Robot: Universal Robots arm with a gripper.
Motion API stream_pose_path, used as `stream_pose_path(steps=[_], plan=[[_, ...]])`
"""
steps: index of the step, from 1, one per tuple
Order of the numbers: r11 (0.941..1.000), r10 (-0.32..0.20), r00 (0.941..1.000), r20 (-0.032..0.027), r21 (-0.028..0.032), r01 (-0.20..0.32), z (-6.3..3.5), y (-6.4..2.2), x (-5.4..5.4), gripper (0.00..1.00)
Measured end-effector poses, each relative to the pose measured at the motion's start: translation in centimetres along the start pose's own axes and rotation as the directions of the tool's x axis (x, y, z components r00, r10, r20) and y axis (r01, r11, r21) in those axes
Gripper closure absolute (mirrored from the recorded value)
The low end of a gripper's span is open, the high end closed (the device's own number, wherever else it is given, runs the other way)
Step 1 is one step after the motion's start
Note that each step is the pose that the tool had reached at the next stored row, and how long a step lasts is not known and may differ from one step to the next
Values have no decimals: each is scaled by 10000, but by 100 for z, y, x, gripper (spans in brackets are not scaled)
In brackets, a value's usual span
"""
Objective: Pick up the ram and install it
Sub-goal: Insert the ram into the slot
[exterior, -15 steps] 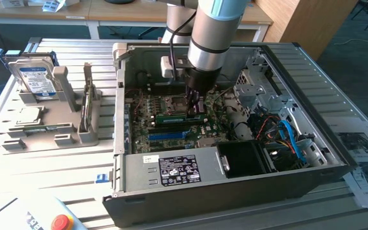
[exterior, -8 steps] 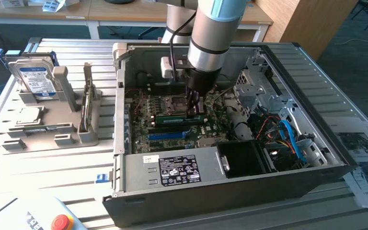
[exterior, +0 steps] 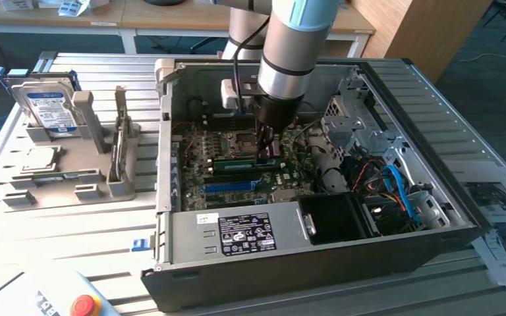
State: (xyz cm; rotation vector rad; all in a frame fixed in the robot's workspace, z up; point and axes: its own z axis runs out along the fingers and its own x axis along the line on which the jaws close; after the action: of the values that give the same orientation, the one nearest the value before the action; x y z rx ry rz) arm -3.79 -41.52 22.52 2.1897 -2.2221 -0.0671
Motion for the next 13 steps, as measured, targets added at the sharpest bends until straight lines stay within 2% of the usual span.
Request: stream_pose_path(steps=[6, 7, 9, 10, 13], plan=[[10000, 0, 10000, 3, 0, 0, 1, 0, 0, 87], [10000, 0, 10000, 0, 0, 0, 0, 0, 0, 82], [10000, 0, 10000, 1, 1, 0, 0, 0, 0, 82], [10000, 1, 10000, 1, 1, -1, 0, 0, 0, 75], [10000, 1, 10000, 1, 0, -1, 0, 0, 0, 75]])
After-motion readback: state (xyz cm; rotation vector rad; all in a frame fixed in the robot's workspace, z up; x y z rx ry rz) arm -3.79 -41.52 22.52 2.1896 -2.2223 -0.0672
